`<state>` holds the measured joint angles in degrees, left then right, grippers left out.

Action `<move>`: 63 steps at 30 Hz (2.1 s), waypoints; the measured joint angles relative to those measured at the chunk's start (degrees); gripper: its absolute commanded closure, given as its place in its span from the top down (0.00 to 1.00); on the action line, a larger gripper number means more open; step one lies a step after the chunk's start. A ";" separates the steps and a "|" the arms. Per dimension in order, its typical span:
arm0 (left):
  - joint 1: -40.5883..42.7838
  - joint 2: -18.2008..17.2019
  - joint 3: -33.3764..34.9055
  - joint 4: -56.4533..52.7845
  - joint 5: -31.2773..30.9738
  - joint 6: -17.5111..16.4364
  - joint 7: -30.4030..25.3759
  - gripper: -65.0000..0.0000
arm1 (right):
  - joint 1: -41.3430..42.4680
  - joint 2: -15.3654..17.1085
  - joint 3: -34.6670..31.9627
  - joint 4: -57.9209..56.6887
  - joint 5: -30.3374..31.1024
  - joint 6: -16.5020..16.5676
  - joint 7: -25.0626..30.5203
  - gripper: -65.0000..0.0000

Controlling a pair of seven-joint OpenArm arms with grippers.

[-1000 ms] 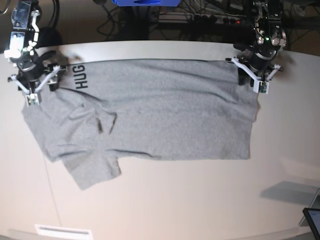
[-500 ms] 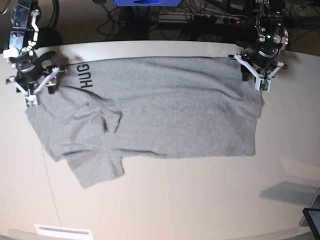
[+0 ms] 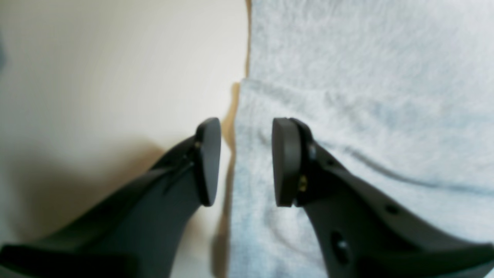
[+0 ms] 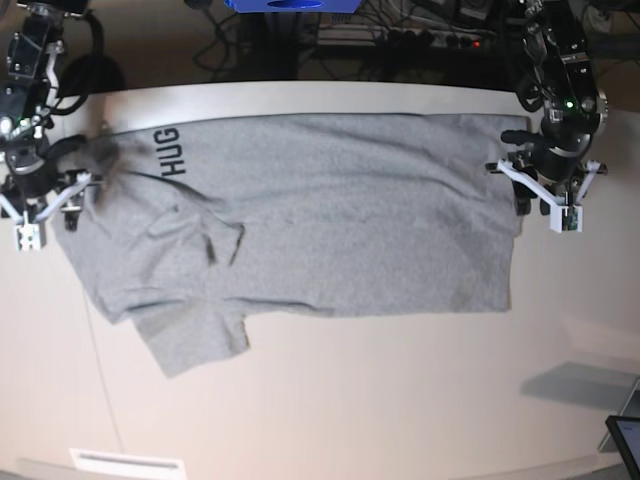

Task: Fold the T-shirt properly
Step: 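Open both grippers and raise them off the shirt, then move both grippers down along the shirt's side edges toward the hem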

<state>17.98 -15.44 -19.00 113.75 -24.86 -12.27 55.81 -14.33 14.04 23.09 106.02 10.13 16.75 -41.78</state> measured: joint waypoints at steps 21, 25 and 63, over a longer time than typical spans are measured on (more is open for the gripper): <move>-0.90 -1.70 -10.16 -0.07 2.54 -2.34 -1.44 0.52 | 35.01 -0.55 9.31 -18.86 3.13 23.47 -28.46 0.51; -0.83 -1.75 -10.19 -0.24 2.34 -2.36 -3.13 0.52 | 36.59 0.20 13.18 -28.35 9.64 22.99 -28.72 0.51; -0.68 -1.05 -10.36 -1.11 2.34 -2.56 -2.93 0.52 | 45.90 11.72 -1.75 -74.44 26.38 22.82 -10.14 0.51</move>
<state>17.30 -16.49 -29.36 112.64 -22.52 -14.83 52.88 31.57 25.76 21.34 31.57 36.51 39.57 -51.92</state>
